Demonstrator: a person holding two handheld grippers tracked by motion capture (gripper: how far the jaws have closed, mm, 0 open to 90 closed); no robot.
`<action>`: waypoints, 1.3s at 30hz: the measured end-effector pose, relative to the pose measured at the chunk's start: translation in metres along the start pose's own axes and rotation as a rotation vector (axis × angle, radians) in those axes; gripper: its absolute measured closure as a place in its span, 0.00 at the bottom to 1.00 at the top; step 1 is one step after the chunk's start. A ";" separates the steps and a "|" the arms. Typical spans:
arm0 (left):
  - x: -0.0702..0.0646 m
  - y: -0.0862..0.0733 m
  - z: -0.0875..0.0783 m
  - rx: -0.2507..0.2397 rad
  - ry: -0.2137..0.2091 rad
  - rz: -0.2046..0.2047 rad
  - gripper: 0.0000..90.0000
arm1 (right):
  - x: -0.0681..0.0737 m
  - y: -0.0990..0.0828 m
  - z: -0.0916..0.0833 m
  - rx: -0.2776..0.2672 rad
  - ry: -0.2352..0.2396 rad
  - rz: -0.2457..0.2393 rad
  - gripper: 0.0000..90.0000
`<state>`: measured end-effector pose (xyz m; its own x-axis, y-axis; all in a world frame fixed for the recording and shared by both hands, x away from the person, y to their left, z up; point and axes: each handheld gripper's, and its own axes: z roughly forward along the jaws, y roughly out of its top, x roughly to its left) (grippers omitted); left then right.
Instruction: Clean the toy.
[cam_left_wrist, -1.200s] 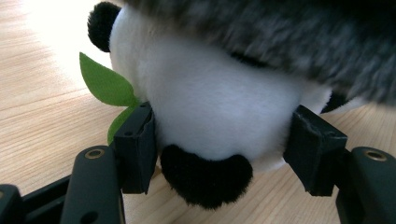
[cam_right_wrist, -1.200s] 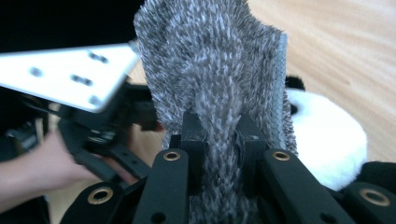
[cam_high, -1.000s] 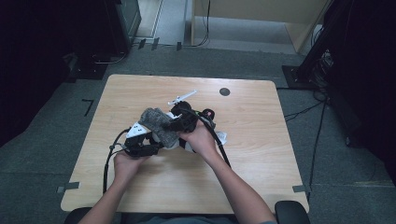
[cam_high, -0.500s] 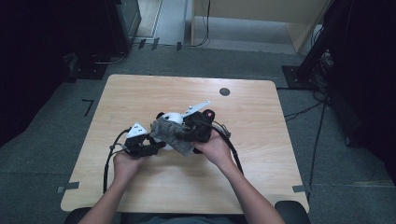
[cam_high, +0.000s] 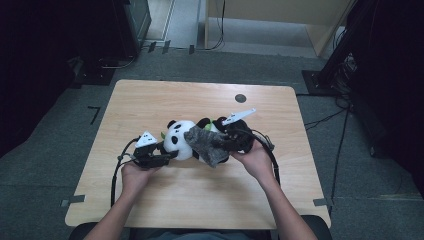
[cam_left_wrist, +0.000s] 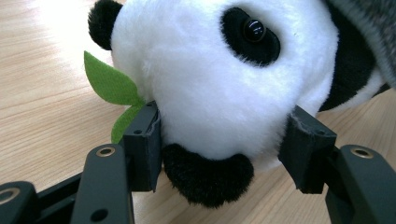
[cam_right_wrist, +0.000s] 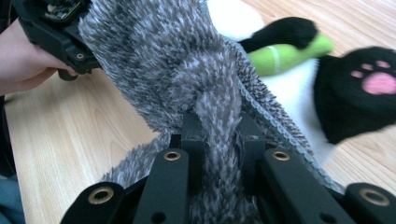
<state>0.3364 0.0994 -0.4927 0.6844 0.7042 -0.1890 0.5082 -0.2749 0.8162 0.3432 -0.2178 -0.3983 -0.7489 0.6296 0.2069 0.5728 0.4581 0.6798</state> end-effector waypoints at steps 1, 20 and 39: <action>0.000 0.000 0.000 0.000 -0.001 0.000 0.43 | -0.002 -0.001 -0.002 -0.004 0.000 0.006 0.87; 0.001 -0.001 0.000 0.005 -0.010 0.013 0.40 | -0.045 -0.027 -0.026 0.000 -0.125 0.138 0.87; 0.002 -0.002 0.000 0.000 -0.021 0.021 0.35 | -0.006 0.006 -0.052 -0.153 -0.003 0.083 0.88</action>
<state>0.3369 0.1016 -0.4944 0.7058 0.6844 -0.1830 0.4937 -0.2900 0.8199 0.3334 -0.2518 -0.3589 -0.6999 0.6634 0.2646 0.5749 0.3034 0.7599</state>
